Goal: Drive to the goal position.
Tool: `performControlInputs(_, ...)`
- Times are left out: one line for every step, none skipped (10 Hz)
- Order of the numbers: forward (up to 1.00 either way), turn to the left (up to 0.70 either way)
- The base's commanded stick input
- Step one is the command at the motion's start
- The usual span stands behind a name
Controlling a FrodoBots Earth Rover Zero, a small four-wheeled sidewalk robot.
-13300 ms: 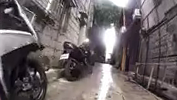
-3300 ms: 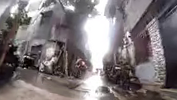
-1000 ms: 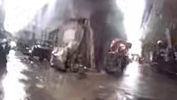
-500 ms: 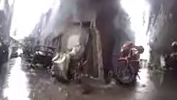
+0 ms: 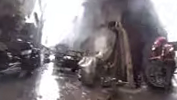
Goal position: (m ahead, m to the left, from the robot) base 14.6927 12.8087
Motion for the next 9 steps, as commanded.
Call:
performControlInputs(0.0, 0.0)
performControlInputs(0.0, 0.0)
performControlInputs(0.0, 0.0)
performControlInputs(0.0, 0.39)
performControlInputs(0.0, 0.82)
performControlInputs(0.0, 0.02)
performControlInputs(0.0, 0.0)
performControlInputs(0.0, 0.0)
performControlInputs(0.0, 0.0)
